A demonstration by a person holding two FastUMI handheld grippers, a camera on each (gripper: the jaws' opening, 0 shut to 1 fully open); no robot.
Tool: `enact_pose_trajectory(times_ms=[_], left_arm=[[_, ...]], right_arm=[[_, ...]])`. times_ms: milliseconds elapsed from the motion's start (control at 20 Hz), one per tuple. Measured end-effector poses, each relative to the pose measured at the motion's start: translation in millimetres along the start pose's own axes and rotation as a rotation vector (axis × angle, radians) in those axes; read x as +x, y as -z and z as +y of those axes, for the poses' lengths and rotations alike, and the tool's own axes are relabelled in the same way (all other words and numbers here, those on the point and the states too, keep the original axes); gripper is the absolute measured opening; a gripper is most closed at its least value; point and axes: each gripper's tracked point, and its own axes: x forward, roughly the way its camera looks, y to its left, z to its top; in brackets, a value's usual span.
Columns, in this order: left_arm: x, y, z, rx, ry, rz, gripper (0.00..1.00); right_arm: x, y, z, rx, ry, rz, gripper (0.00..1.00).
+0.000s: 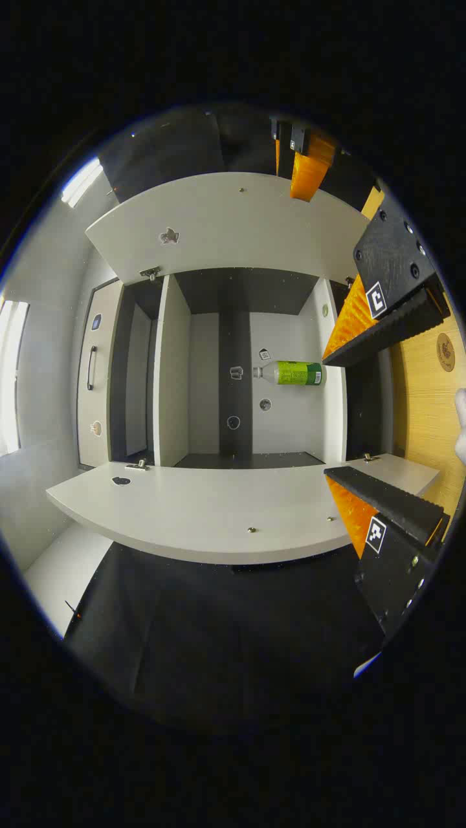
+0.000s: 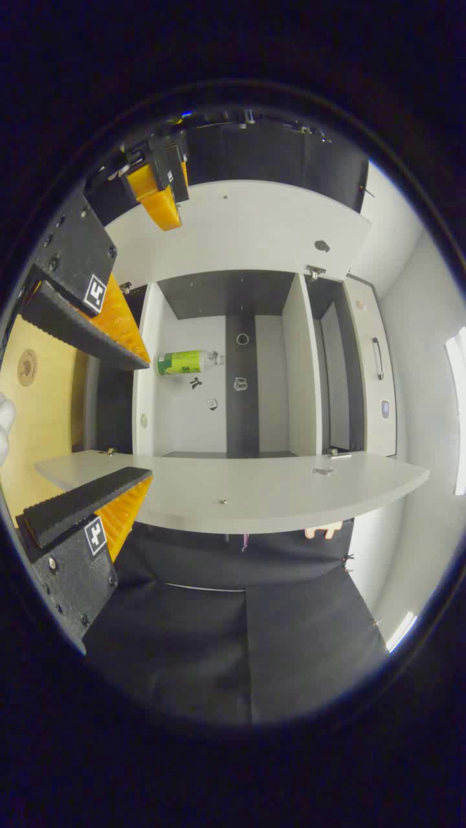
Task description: Grasp the bottle in the cabinet with the left hand and place it on the coaster, then close the right door with the right hand and the left door with the left hand.
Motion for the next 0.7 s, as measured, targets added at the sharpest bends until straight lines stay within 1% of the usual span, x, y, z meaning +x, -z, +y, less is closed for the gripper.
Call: enact_pose_trajectory(times_ms=[150, 200, 250, 300, 350, 400, 450, 600, 700], left_arm=[[3.2, -0.8, -2.3, -0.002, 0.005, -0.002, 0.95], [4.3, -1.6, -3.8, -0.001, 0.008, -0.005, 0.9], [5.0, -2.0, -4.5, 0.0, 0.009, -0.006, 0.99], [7.7, -2.5, -5.3, 0.0, 0.011, -0.006, 0.99], [9.0, -2.2, -6.4, 0.0, 0.013, -0.007, 0.95], [11.7, -2.7, -6.7, 0.0, 0.014, -0.01, 0.99], [15.7, -3.5, -7.2, 0.001, 0.016, -0.014, 0.95], [36.9, -7.0, -12.6, 0.007, 0.028, -0.027, 0.95], [58.1, -14.8, -18.2, 0.015, 0.04, -0.057, 0.95]], right_arm=[[0.9, -1.6, -2.2, -0.003, 0.002, -0.002, 0.99], [1.2, -1.7, -2.3, -0.004, 0.002, -0.002, 0.99], [2.6, -2.1, -3.1, -0.004, 0.003, -0.004, 0.99], [2.8, -3.5, -3.5, -0.005, 0.003, -0.003, 0.99], [2.9, -2.8, -2.5, -0.005, 0.002, -0.003, 0.99], [3.9, -4.1, -2.0, -0.004, 0.0, -0.004, 0.99], [4.6, -4.3, -1.3, -0.005, -0.002, -0.004, 0.99], [5.0, -6.3, -0.1, -0.008, -0.004, -0.003, 0.99], [5.6, -8.2, 0.1, -0.011, 0.0, 0.0, 0.99]])
